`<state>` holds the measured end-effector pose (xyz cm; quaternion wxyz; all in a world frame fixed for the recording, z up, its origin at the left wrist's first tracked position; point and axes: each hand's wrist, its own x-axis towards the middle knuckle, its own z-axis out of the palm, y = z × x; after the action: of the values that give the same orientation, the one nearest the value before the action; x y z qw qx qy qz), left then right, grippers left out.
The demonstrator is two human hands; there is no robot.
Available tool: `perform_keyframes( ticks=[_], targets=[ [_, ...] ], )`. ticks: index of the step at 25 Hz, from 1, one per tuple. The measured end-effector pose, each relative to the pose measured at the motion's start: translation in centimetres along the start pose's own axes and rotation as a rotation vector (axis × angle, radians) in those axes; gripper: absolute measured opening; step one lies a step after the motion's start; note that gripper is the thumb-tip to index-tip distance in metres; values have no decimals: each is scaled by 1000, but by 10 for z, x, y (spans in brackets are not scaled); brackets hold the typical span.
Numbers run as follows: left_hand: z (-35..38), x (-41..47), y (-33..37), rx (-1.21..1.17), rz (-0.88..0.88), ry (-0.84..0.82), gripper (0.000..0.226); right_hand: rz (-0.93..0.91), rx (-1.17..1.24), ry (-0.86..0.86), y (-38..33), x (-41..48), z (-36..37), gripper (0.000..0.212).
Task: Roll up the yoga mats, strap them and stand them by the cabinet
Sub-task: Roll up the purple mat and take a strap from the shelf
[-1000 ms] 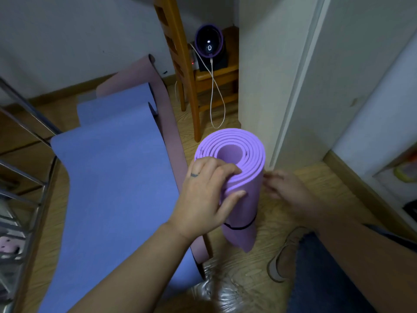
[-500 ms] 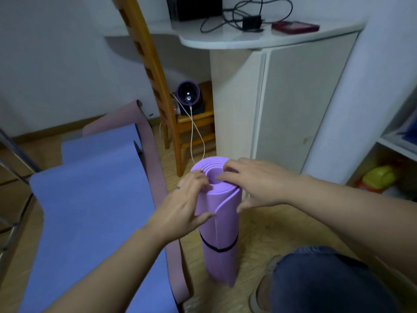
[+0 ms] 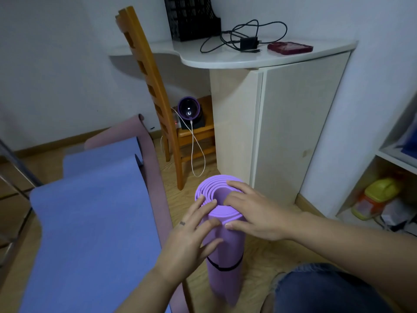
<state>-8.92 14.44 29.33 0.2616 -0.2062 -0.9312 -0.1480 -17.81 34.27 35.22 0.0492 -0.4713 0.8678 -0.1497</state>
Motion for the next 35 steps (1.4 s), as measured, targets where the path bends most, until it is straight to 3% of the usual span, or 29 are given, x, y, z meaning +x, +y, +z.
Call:
perform_keyframes(
  ticks=[4, 9, 12, 15, 19, 21, 23, 28, 35],
  targets=[
    [8, 11, 3, -62, -59, 1, 26, 72, 56, 24, 1, -3, 1, 40],
    [11, 10, 3, 51, 47, -34, 40, 20, 49, -18, -2, -8, -5, 50],
    [3, 12, 0, 65, 135, -8, 40, -117, -153, -146, 15, -12, -17, 68],
    [-3, 21, -1, -5, 225, -40, 37, -292, -363, -62, 41, -10, -23, 60],
    [-10, 55, -3, -145, 142, -206, 36, -119, -142, -96, 61, -8, -22, 52],
    [-9, 82, -2, -41, 162, -309, 54, -10, -59, -62, 71, -18, -26, 54],
    [-6, 115, 8, 66, 189, -308, 57, 88, -10, 40, 82, -30, -37, 61],
    [36, 193, 45, -5, 37, -212, 58, 376, -103, 310, 130, -54, -77, 83],
    [125, 304, 66, -407, -117, -372, 55, 708, -343, 261, 206, -40, -87, 62]
  ],
)
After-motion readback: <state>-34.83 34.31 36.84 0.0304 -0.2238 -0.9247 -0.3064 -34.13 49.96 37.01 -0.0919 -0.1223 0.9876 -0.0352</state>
